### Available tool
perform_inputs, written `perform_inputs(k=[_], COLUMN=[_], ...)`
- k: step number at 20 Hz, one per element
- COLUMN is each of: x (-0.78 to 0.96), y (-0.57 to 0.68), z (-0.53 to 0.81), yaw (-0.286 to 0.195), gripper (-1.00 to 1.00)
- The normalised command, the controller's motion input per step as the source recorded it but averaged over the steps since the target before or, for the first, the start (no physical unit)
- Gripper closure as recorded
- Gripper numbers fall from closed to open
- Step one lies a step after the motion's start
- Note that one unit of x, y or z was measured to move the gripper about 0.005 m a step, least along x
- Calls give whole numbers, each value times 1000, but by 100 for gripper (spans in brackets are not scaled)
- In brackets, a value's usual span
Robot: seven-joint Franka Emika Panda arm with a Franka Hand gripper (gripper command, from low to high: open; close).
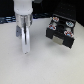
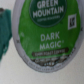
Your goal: Open the kcup holder, insert the kcup into the holder, and close the kcup holder
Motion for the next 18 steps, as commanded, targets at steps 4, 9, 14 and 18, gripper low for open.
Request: perform_inputs(k=[4, 9, 14, 18], x=[16, 37, 65, 112], y=[13, 174, 320, 436], z=[76, 483, 782, 812], yaw=[-47, -32, -8, 1], gripper=[100, 100, 100, 100])
